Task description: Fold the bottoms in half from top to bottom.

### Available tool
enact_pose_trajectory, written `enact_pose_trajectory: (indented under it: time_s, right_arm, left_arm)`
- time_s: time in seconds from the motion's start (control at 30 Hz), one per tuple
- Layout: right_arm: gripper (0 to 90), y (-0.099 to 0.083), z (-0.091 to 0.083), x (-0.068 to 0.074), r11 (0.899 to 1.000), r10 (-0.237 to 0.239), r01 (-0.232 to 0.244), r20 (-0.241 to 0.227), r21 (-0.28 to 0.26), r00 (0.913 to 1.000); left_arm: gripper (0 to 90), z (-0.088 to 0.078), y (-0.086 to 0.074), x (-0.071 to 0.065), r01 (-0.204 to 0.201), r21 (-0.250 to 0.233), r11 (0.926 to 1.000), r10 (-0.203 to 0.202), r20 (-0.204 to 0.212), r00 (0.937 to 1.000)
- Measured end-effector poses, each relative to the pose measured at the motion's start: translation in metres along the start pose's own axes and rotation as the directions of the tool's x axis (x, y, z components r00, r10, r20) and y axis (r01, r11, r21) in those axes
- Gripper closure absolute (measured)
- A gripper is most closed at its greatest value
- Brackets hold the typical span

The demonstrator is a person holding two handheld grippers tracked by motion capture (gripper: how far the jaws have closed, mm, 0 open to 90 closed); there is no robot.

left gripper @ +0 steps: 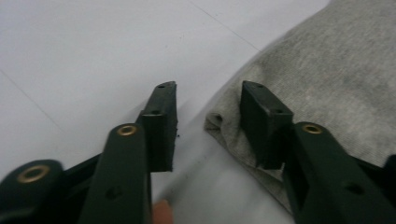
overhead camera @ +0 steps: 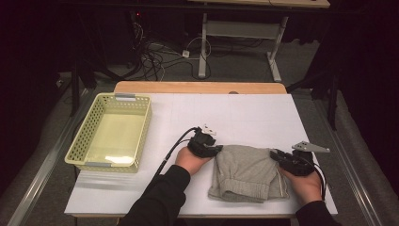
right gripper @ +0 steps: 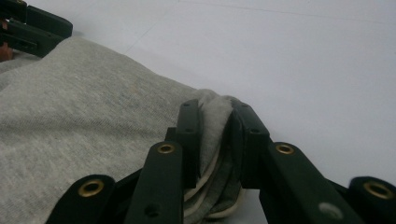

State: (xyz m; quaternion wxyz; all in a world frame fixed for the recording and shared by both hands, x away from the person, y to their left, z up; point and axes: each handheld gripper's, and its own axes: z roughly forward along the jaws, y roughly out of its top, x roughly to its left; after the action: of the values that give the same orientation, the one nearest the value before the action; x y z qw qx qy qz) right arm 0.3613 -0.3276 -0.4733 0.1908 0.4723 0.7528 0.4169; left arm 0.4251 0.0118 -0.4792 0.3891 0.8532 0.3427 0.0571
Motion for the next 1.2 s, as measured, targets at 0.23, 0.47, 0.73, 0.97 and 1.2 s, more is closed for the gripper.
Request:
enact_pose_trajectory:
  time_s: [0.23, 0.47, 0.73, 0.97, 1.2]
  right_arm:
    - [82.8, 0.000, -0.004, -0.002, 1.000, -0.021, 0.021, 0.004, -0.009, 0.9998]
    - [83.9, -0.002, -0.011, -0.008, 0.999, -0.014, 0.015, 0.027, -0.037, 0.9995]
    - [83.8, 0.000, -0.010, -0.001, 0.998, 0.013, -0.014, -0.008, -0.067, 0.9999]
    - [83.7, 0.011, 0.002, 0.020, 0.997, -0.025, 0.021, -0.042, -0.080, 0.9988]
    - [83.7, 0.028, 0.027, 0.037, 0.995, -0.058, 0.052, -0.071, -0.082, 0.9958]
  left_arm:
    - [81.3, -0.002, -0.002, -0.004, -0.052, -0.009, 0.9986, 0.052, 0.010, 0.9986]
    - [83.0, -0.017, -0.012, 0.004, -0.047, -0.067, 0.9967, 0.045, -0.019, 0.9988]
    - [83.0, -0.036, -0.021, 0.004, -0.067, -0.107, 0.9920, 0.062, -0.049, 0.9968]
    - [83.0, -0.057, -0.031, 0.020, -0.041, -0.116, 0.9924, 0.030, -0.095, 0.9951]
    - [82.9, -0.073, -0.030, 0.041, -0.008, -0.119, 0.9929, -0.013, -0.174, 0.9846]
